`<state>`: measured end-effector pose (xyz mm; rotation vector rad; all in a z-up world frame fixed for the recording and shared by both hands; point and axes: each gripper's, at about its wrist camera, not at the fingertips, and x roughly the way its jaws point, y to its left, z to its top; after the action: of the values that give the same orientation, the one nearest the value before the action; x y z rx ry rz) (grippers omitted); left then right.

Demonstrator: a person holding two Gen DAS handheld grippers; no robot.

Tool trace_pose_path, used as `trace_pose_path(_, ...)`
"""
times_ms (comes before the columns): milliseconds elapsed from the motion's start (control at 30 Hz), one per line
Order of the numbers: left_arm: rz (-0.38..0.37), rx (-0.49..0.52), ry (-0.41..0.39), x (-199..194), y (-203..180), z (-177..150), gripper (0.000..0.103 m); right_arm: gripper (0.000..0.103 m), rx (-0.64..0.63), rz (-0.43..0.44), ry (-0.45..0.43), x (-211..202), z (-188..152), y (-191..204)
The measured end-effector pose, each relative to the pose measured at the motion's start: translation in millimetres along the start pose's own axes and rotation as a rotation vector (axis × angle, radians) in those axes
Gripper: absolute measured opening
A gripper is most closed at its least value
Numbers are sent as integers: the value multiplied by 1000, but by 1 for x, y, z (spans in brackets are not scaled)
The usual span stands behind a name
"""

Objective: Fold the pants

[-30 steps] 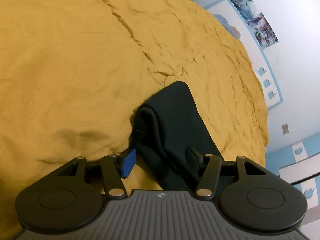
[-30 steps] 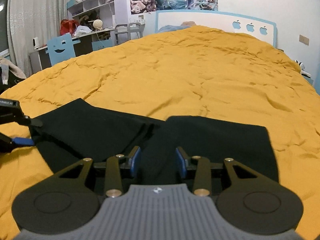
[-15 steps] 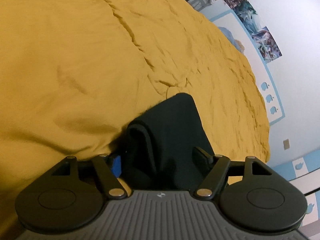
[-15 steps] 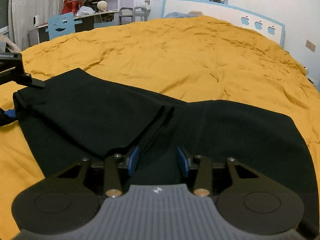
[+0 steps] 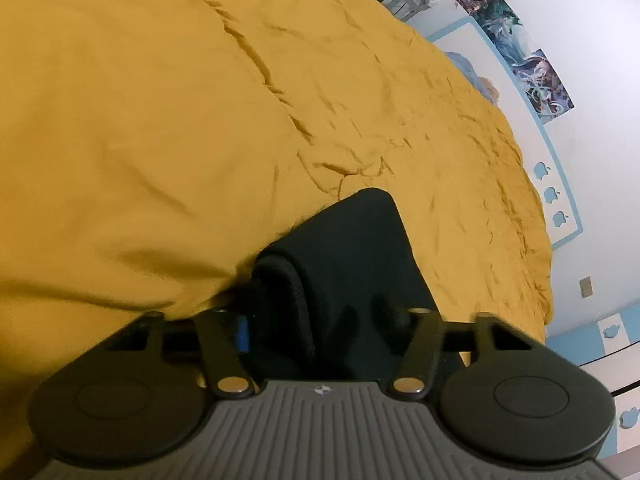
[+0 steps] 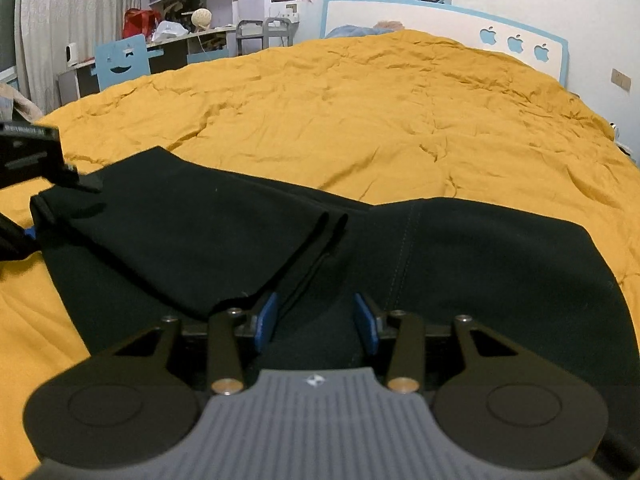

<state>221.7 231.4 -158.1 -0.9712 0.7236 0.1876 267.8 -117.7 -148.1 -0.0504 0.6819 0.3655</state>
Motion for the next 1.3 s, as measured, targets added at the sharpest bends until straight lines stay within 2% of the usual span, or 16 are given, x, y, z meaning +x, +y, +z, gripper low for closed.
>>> trace_pose_path(33, 6, -6, -6, -1, 2, 0, 22, 40, 9, 6, -4, -2, 1, -1)
trace_pose_path(133, -24, -52, 2, -1, 10, 1, 17, 39, 38, 16, -19, -17, 8, -5)
trace_pose_path(233, -13, -33, -7, -2, 6, 0, 16, 39, 60, -34, -56, -33, 11, -9)
trace_pose_path(333, 8, 4, -26, -5, -3, -2, 15, 39, 91, -77, -12, -29, 2, -16)
trace_pose_path(433, 9, 35, -43, -9, -13, -2, 13, 41, 68, -74, 14, -22, -5, -13)
trace_pose_path(567, -14, 104, -84, -22, -32, -1, 12, 41, 154, -11, -49, -43, 4, -26)
trace_pose_path(733, -43, 232, -135, -34, -73, -11, 12, 41, 245, -20, -131, -81, -2, -59)
trace_pose_path(933, -99, 419, -182, -47, -131, -39, 12, 42, 352, -69, -172, -123, -28, -111)
trace_pose_path(1167, -189, 699, -198, -57, -212, -106, 12, 43, 474, -105, -203, -153, -61, -154)
trace_pose_path(1300, -181, 860, -132, -41, -248, -152, 12, 43, 518, -121, -230, -168, -76, -170)
